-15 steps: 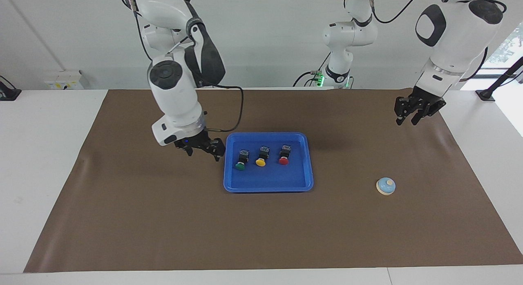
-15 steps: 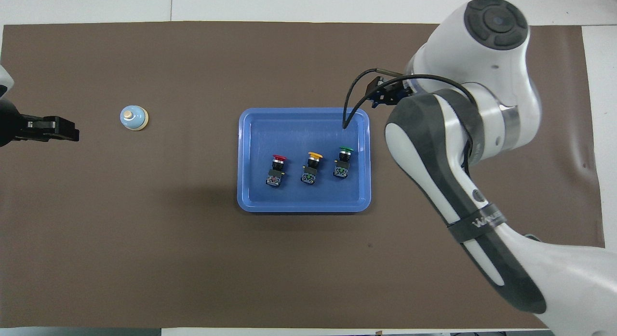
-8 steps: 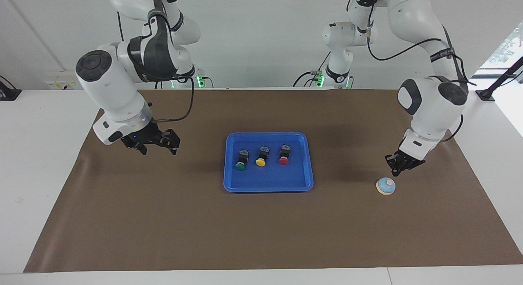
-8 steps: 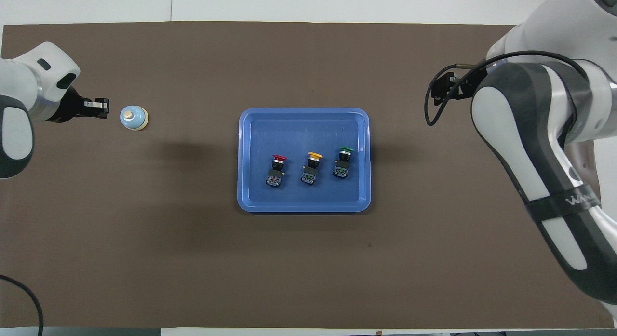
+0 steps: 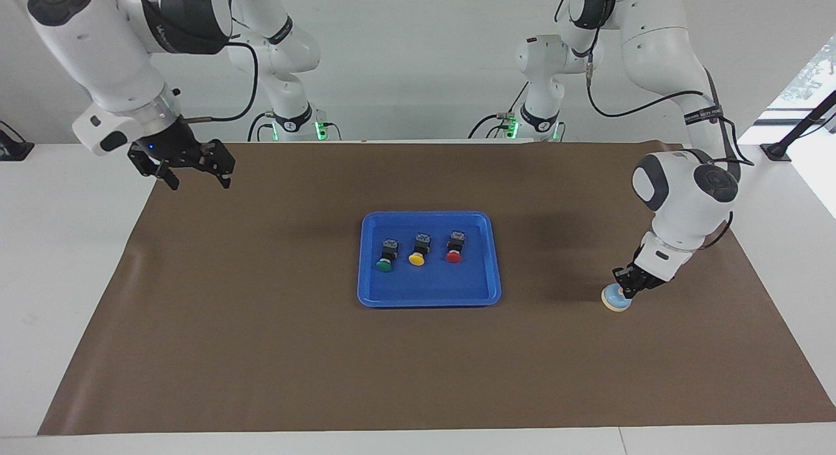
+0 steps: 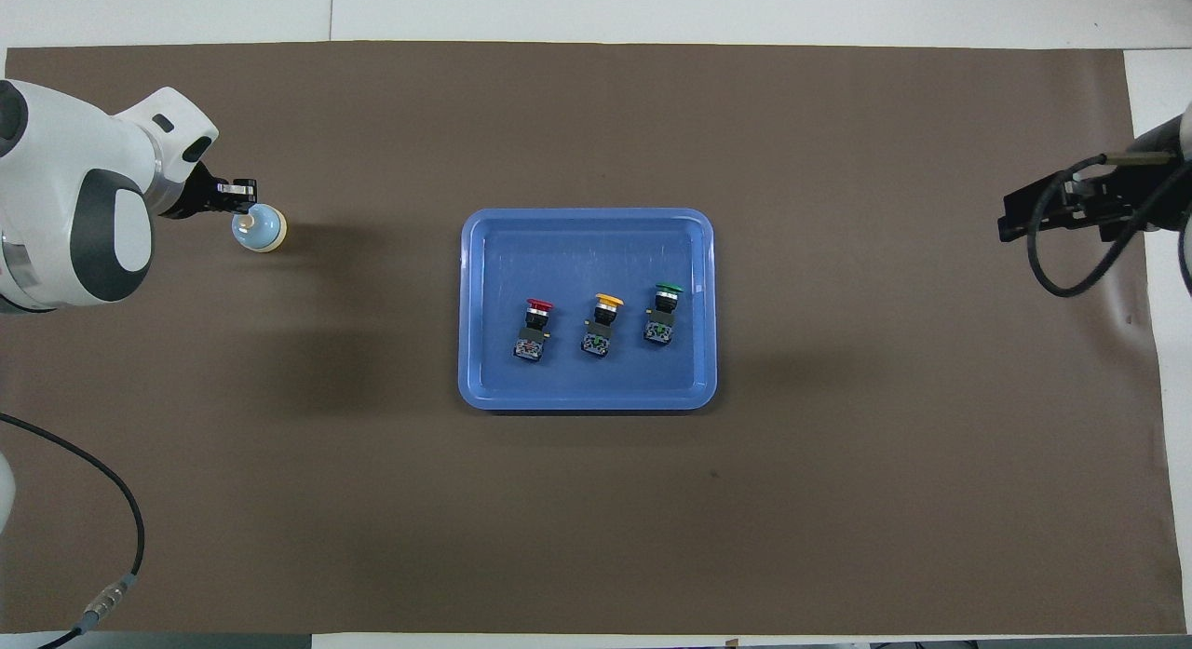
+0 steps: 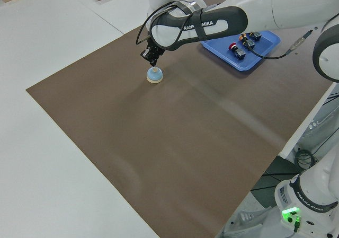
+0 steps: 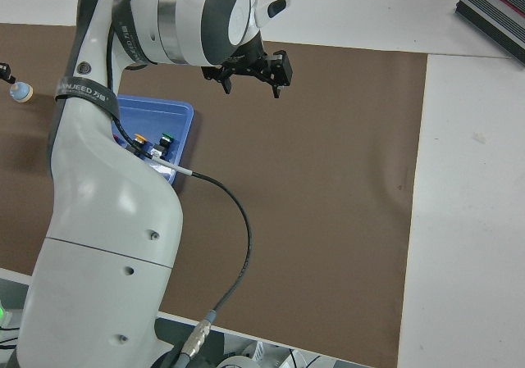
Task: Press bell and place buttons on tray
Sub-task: 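Press down on the bell top with the left gripper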
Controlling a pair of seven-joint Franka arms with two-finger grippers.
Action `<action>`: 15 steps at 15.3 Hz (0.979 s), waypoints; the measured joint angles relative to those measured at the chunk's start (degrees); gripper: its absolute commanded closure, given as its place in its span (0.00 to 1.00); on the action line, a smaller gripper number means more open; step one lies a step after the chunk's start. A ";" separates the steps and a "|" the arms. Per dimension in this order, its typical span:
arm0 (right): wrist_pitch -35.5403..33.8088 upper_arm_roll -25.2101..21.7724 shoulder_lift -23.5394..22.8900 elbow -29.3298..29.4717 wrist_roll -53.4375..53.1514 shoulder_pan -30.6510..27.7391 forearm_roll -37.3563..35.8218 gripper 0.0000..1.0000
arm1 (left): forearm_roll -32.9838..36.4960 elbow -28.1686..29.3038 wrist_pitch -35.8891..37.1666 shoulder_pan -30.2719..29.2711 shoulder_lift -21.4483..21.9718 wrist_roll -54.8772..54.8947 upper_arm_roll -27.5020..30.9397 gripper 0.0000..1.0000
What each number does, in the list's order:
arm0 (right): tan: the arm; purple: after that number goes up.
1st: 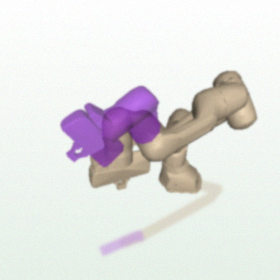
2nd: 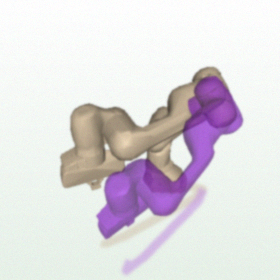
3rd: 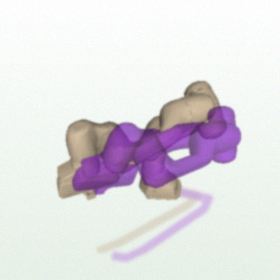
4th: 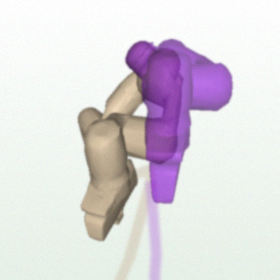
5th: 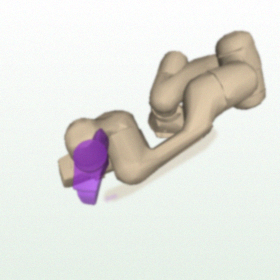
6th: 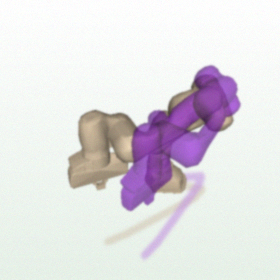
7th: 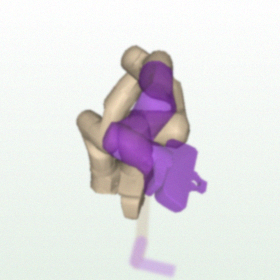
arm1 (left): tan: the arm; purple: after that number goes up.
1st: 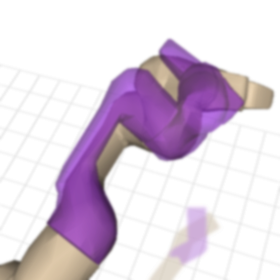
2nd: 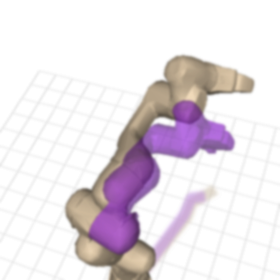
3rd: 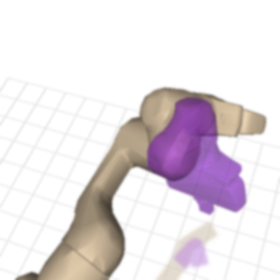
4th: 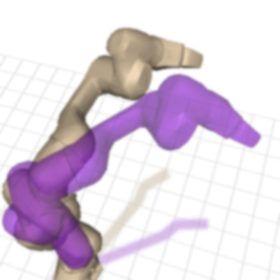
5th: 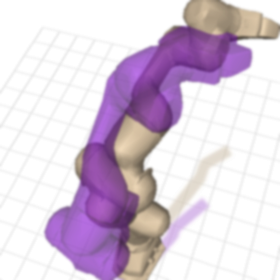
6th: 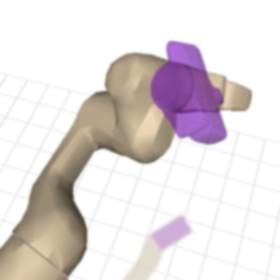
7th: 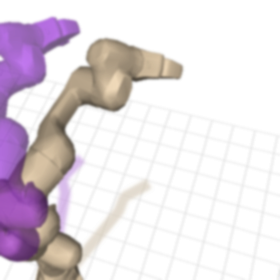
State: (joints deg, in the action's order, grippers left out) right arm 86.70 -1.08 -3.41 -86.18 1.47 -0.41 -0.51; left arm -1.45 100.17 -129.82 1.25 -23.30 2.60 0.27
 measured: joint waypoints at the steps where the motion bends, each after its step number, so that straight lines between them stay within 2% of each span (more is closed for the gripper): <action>1: -0.85 0.10 1.71 -0.61 0.02 -0.03 -0.59 0.00 | 0.00 0.32 0.06 0.00 0.00 0.00 0.00 1.00; 4: -1.79 0.83 4.64 -2.48 0.03 -0.61 -0.97 0.00 | 0.00 1.44 -0.05 0.00 0.03 0.00 0.03 1.00; 11: -1.76 1.04 4.56 -3.85 0.05 -0.79 -0.98 0.00 | 0.01 2.79 -1.84 0.00 0.75 0.00 0.05 1.00; 15: -1.76 1.19 4.56 -3.91 0.05 -0.78 -0.98 0.00 | 0.01 -1.43 6.63 -0.10 2.26 0.00 0.43 1.00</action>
State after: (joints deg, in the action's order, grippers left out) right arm 84.94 0.11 1.16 -90.09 1.52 -1.20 -1.48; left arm -1.44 98.74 -123.19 1.14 -21.04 2.60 0.69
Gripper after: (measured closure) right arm 0.000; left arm 0.991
